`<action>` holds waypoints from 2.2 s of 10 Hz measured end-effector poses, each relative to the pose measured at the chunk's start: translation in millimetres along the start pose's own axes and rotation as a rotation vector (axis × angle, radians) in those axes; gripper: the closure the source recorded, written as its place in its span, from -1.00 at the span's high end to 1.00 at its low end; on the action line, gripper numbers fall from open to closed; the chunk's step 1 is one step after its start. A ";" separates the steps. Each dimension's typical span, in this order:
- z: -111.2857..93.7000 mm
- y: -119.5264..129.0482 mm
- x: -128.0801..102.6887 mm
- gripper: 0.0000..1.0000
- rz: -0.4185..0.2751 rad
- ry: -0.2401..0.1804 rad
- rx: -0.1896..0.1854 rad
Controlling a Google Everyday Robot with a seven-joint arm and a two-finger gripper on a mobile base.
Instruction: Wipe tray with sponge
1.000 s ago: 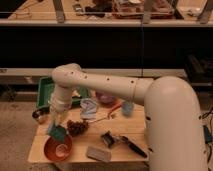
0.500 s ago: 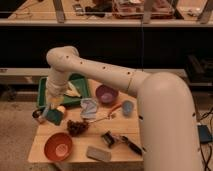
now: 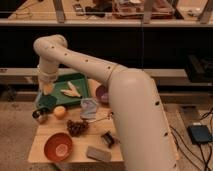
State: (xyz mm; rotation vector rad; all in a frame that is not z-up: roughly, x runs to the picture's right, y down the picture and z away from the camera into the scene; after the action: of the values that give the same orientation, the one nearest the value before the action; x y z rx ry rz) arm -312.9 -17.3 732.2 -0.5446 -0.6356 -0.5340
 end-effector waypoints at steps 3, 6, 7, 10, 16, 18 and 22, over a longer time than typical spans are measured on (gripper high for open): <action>20.9 -9.4 20.3 -1.00 0.039 0.043 0.194; 32.0 -8.9 1.1 -1.00 -0.066 0.108 0.304; 31.5 -11.1 3.5 -1.00 -0.072 0.121 0.313; 41.1 -24.2 2.2 -1.00 -0.086 0.105 0.239; 60.1 -32.0 35.9 -1.00 -0.030 -0.001 0.182; 60.6 -31.9 34.9 -1.00 -0.032 -0.002 0.180; 56.9 -26.9 47.8 -1.00 0.015 0.009 0.216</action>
State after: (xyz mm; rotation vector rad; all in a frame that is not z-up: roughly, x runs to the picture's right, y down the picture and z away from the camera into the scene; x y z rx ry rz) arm -319.6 -16.0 811.0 -0.3433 -0.6711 -0.4466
